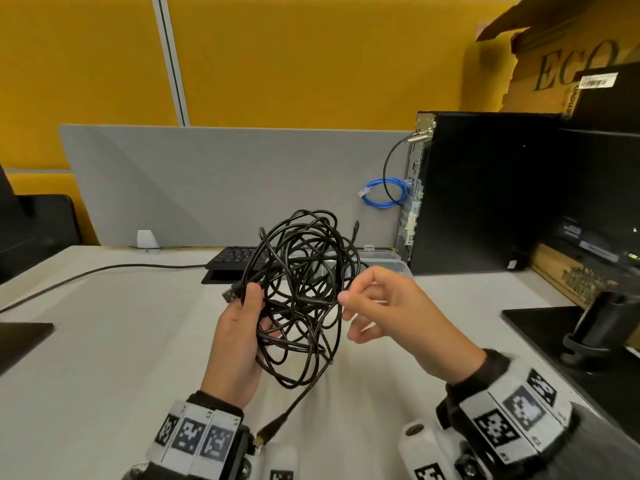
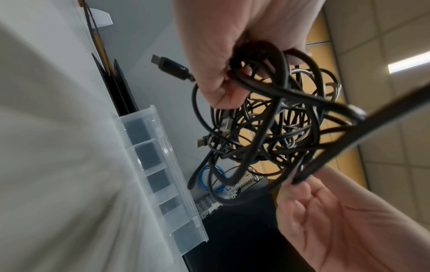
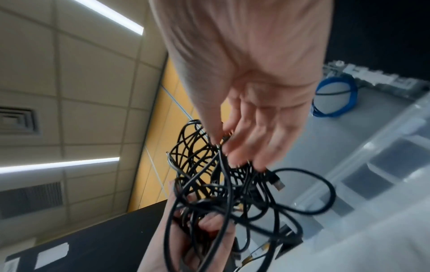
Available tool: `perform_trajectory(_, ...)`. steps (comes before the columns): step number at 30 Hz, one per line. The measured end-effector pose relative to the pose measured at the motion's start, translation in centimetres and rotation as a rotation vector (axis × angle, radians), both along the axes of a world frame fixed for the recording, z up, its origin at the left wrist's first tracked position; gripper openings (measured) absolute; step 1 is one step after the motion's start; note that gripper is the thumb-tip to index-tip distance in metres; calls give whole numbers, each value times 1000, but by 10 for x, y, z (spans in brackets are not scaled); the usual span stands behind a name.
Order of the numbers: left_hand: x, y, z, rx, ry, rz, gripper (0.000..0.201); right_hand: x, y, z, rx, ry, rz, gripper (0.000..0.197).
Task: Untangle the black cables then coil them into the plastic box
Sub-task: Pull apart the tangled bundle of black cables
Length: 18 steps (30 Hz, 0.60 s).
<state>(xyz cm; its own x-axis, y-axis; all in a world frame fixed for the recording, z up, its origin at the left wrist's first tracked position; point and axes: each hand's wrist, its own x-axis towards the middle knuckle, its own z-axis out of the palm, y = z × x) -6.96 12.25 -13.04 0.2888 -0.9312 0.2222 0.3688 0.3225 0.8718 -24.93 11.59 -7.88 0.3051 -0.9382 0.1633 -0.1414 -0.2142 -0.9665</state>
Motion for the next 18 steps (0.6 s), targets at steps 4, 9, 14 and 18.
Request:
perform_trajectory(4,0,-1,-2,-13,3,-4,36,-2,-8,0,83,-169,-160,26)
perform_trajectory(9,3,0,-2,-10,-19,54,38,-19,-22,3,186,-71,-50,14)
perform_trajectory(14,2,-2,-2,-9,12,75,45,-30,-27,0,496,-579,67,11)
perform_trajectory(18,0,-3,-2,15,-14,66,43,-38,-29,-7,588,-1041,157,28)
